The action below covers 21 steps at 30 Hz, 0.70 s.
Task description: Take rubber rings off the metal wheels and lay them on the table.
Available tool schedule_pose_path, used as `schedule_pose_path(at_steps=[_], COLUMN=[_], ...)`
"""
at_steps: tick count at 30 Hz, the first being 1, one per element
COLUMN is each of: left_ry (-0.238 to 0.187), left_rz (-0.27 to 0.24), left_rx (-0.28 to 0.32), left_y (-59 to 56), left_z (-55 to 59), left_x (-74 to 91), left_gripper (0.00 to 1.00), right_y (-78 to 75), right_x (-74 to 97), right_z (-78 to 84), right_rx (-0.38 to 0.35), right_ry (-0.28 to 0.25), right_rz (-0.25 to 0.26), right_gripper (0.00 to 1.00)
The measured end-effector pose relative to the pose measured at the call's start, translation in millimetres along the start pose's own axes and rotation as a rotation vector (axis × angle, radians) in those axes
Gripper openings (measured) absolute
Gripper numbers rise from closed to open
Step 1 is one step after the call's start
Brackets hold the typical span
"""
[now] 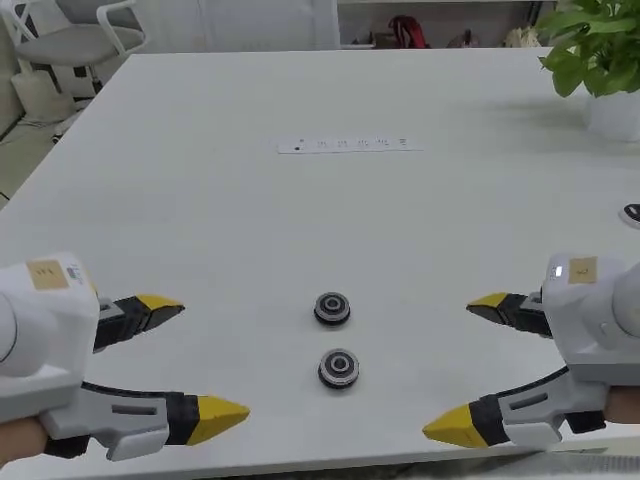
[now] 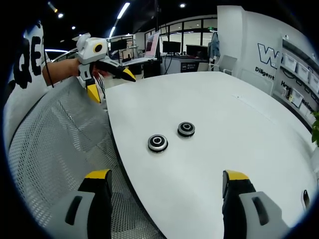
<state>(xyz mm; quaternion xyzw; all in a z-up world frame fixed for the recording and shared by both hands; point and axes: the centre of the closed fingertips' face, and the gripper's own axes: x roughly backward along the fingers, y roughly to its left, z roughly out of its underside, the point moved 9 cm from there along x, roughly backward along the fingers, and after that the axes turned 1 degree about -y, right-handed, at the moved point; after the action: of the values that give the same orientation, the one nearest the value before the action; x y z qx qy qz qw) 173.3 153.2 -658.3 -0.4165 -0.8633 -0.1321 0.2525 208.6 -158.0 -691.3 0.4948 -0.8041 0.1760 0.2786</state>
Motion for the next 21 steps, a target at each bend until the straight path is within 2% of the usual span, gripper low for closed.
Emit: schedule_pose_path(at_steps=[21], left_ry=[0.025], left_rz=[0.0], left_rx=[-0.011], left_y=[0.1], left_z=[2.4], left_x=[-2.3], left_gripper=[0.77], right_y=[-0.4], right_x=[-1.2], right_z=[6.1], right_rx=[0.003], right_ry=[0.022], right_rz=[-0.009], right_gripper=[0.88])
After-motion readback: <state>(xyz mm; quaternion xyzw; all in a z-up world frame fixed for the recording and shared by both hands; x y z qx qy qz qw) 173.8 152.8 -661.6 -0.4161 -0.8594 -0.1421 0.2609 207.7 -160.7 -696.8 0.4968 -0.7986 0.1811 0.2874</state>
